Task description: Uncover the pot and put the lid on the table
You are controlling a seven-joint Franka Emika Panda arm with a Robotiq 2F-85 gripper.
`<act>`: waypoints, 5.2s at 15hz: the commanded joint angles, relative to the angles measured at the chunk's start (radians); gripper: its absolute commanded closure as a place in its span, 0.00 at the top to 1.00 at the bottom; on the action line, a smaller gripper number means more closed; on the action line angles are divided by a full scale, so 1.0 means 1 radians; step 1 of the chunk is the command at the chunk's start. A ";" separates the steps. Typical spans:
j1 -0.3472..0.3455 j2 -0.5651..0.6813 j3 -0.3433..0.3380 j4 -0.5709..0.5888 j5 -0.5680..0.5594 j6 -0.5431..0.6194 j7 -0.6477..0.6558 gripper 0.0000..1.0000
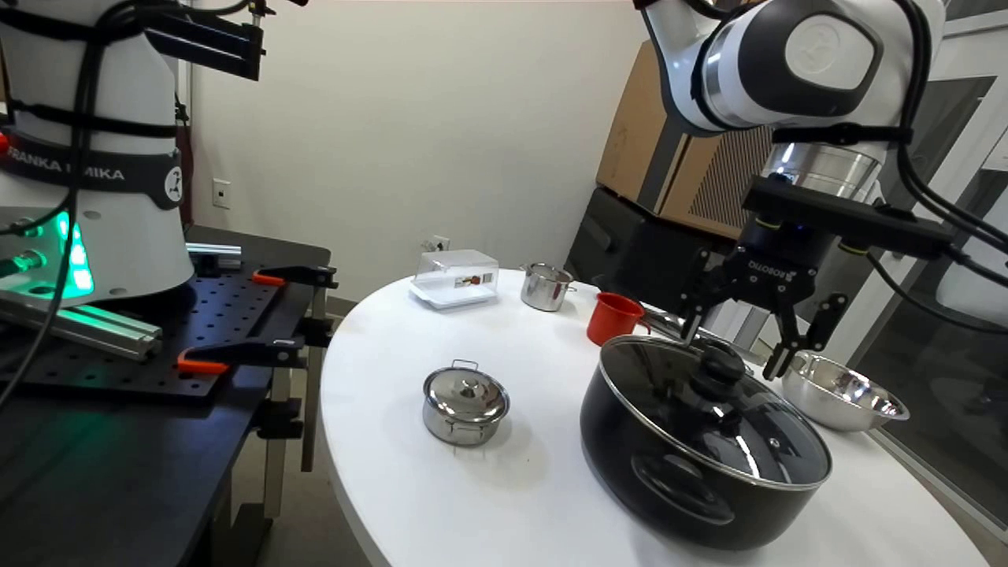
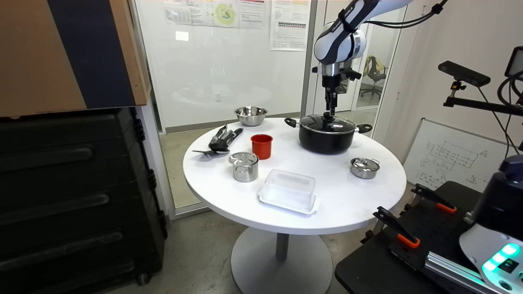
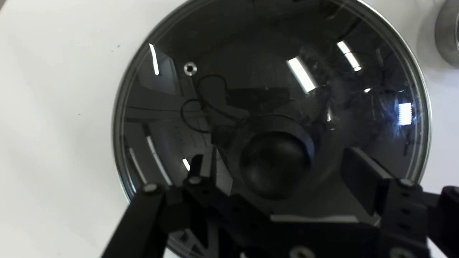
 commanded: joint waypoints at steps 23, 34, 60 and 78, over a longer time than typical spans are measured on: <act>-0.028 -0.184 0.043 -0.094 0.074 -0.011 -0.207 0.25; 0.106 -0.329 0.071 -0.371 -0.020 0.011 -0.351 0.25; 0.227 -0.205 0.078 -0.509 -0.108 0.326 -0.160 0.25; 0.263 -0.067 0.067 -0.467 -0.256 0.386 -0.014 0.25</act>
